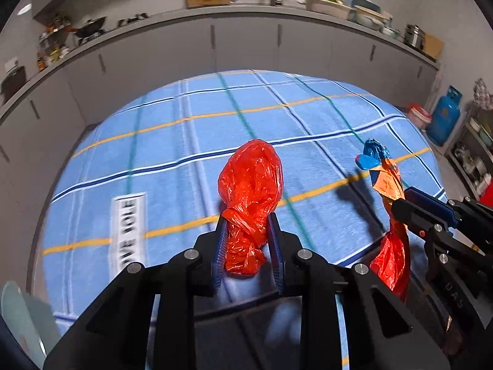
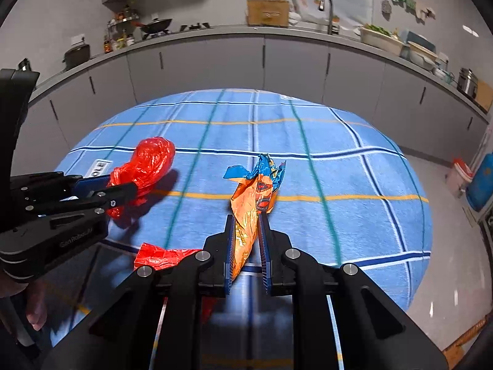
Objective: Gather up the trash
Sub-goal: 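Carry the red plastic bag and orange wrapper over the teal bin with both tools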
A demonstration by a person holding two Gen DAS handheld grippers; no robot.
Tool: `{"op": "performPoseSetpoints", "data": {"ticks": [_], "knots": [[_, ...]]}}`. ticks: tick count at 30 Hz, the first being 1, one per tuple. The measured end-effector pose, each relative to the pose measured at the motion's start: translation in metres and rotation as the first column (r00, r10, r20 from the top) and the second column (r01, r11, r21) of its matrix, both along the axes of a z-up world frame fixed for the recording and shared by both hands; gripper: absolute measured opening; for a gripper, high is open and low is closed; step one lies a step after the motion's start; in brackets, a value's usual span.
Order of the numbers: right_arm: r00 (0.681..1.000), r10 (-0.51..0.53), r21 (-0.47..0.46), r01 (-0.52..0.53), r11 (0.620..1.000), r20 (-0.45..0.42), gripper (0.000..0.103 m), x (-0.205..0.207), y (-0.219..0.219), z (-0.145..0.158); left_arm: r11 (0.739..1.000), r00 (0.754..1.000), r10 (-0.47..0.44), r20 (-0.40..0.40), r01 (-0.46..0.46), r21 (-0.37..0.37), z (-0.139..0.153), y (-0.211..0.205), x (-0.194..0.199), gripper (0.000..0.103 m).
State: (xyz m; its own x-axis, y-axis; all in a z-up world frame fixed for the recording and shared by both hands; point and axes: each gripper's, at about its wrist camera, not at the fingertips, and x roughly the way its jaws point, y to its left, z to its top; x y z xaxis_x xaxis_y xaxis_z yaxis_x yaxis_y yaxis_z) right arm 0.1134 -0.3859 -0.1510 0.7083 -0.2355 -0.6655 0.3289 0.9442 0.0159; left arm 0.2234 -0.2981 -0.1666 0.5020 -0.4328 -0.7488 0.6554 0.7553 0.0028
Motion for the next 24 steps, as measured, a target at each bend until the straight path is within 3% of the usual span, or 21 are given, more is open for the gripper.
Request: {"op": "performPoseSetpoints", "data": {"ticks": [24], "knots": [[0.962, 0.251, -0.023, -0.250, 0.968, 0.103, 0.016, 0.014, 0.112, 0.034, 0.976, 0.975, 0.216, 0.060, -0.214, -0.040, 0.036, 0.127, -0.020, 0.026]]}}
